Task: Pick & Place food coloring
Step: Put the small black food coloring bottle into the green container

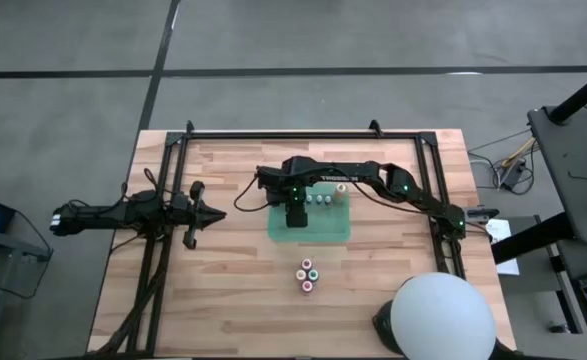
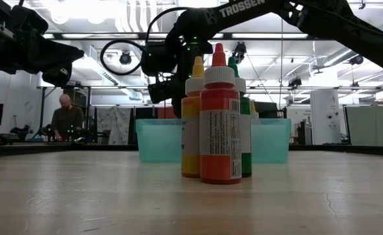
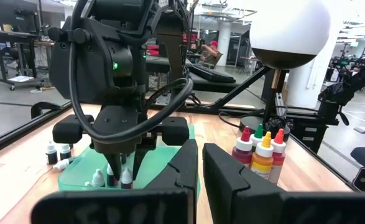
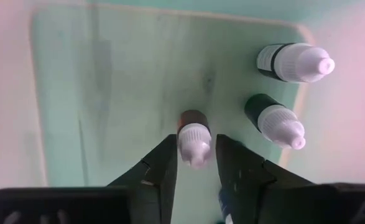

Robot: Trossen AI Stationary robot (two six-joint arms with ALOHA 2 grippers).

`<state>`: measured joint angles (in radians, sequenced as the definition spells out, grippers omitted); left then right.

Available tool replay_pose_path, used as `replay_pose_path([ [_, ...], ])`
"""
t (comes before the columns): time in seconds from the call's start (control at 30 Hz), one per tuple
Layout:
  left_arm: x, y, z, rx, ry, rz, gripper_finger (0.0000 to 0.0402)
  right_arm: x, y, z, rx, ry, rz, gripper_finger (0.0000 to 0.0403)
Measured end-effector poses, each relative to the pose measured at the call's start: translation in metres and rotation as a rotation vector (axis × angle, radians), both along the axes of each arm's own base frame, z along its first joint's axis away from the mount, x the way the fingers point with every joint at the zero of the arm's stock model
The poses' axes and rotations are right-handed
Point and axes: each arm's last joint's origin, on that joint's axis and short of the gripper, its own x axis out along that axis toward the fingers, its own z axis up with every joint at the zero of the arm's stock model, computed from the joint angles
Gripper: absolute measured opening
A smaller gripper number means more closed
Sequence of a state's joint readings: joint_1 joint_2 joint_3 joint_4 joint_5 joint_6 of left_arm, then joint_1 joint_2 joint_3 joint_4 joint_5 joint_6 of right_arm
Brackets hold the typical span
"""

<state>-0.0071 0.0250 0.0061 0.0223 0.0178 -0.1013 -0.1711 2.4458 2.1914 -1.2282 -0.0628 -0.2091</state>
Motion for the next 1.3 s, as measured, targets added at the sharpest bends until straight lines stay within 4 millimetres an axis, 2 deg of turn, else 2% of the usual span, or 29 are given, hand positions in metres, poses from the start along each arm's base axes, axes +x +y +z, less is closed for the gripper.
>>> replay_pose_path([
  [0.37,0.000,0.000,0.000,0.000,0.000,-0.001,0.0000,0.000,0.000,0.000,0.001,0.002,-0.019,0.0129],
  [0.67,0.000,0.000,0.000,0.000,0.000,-0.001,0.0000,-0.002,0.000,0.009,0.000,-0.001,-0.030,0.0147],
  [0.93,0.000,0.000,0.000,0.000,0.000,-0.001,0.0000,-0.006,0.001,0.037,-0.003,-0.025,-0.045,0.0151],
  [1.17,0.000,0.000,0.000,0.000,0.001,0.000,0.0000,-0.015,0.000,0.077,-0.011,-0.087,-0.050,0.0139],
  [1.3,0.000,0.000,0.000,0.000,0.001,0.000,0.0000,-0.024,-0.007,0.093,-0.015,-0.105,-0.069,0.0131],
])
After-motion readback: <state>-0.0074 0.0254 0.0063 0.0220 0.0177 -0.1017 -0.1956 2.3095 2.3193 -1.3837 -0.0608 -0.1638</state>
